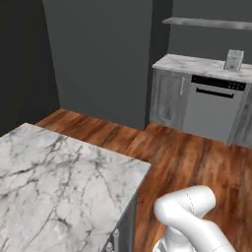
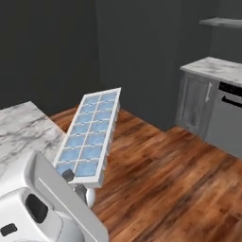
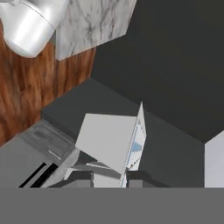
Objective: Open the freezer door, pick up the ice cube tray from the freezer, and place it on the dining counter.
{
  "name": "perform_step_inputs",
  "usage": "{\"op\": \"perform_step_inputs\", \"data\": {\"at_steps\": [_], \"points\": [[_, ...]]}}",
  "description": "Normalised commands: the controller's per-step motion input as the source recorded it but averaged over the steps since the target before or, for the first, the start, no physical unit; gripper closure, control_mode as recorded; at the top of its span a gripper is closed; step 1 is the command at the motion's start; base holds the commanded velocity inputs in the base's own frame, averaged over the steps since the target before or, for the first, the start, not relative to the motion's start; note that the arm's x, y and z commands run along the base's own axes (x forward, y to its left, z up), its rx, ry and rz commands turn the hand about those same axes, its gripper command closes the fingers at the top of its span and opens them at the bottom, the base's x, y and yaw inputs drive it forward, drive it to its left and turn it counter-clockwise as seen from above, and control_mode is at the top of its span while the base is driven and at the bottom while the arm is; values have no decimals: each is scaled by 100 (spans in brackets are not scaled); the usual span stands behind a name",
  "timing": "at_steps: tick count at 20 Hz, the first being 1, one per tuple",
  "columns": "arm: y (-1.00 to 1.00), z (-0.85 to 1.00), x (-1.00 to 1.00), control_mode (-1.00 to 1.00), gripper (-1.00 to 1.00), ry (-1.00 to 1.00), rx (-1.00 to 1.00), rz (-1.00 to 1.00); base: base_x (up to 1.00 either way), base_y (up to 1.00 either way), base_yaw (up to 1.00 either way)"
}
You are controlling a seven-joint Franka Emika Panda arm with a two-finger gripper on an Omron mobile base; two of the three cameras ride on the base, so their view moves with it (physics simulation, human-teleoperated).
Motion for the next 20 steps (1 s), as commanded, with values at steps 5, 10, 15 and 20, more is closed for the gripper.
{"op": "perform_step_inputs", "data": {"at_steps": [5, 10, 15, 20], "points": [[0, 0, 0, 100, 100, 0, 0, 0, 4, 2, 56], [0, 0, 0, 100, 100, 0, 0, 0, 25, 2, 50], [0, 0, 0, 100, 100, 0, 0, 0, 35, 0, 43], [0, 0, 0, 100, 100, 0, 0, 0, 48, 1, 30]]}}
